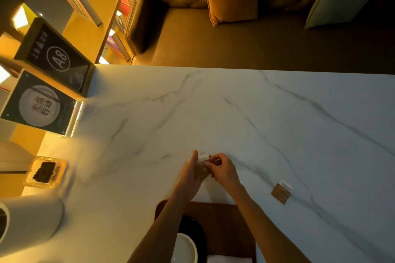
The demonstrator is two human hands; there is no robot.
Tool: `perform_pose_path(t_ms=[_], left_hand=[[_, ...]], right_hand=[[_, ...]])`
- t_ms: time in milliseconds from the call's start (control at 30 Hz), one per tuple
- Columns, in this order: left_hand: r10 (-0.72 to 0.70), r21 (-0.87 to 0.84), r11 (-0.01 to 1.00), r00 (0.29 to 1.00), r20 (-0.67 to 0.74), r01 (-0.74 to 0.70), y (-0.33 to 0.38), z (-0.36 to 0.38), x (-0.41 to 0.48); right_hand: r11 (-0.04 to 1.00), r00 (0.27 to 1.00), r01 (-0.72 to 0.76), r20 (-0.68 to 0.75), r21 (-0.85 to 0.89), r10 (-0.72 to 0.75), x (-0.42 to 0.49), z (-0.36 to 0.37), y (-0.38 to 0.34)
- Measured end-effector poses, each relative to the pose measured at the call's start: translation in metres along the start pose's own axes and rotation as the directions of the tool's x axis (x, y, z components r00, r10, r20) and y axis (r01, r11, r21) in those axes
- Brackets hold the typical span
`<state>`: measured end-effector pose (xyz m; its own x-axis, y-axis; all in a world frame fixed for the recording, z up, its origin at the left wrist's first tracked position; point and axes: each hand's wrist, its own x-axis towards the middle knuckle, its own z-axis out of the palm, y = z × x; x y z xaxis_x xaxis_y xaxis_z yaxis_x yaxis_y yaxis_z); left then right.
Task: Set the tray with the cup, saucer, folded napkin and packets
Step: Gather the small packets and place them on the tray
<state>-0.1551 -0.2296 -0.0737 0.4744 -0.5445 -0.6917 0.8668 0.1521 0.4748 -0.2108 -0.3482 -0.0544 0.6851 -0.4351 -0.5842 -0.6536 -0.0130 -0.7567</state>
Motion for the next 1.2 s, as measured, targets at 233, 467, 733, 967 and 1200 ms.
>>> perform_pose_path(t_ms=[233,467,733,967,1200], left_hand=[[0.031,0.185,0.982,0.999,0.042,-0.039,-0.010,0.014,-0.015],[-0.043,0.174,0.983,0.991,-0.129,0.065,-0.028,0.033,-0.018],[-0.159,0.151,0.970,0.970,-0.186,0.188,-0.054,0.046,-0.028],[-0.206,0.068,0.974,0.970,-0.128,0.216,-0.063,0.055,-0.030],[-0.186,0.155,0.970,0.982,-0.019,0.187,-0.059,0.054,-0.034]], right_hand=[[0.999,0.999,0.049,-0.009,-0.004,-0.049,-0.017,-0.005,0.004],[0.996,0.926,-0.053,-0.376,-0.076,0.021,-0.046,-0.049,0.038],[0.871,0.696,-0.456,-0.684,-0.183,0.220,-0.073,-0.121,0.094],[0.910,0.725,-0.408,-0.632,-0.071,0.275,-0.062,-0.127,0.091],[0.991,0.986,-0.032,-0.157,0.132,0.053,-0.065,-0.083,0.064]])
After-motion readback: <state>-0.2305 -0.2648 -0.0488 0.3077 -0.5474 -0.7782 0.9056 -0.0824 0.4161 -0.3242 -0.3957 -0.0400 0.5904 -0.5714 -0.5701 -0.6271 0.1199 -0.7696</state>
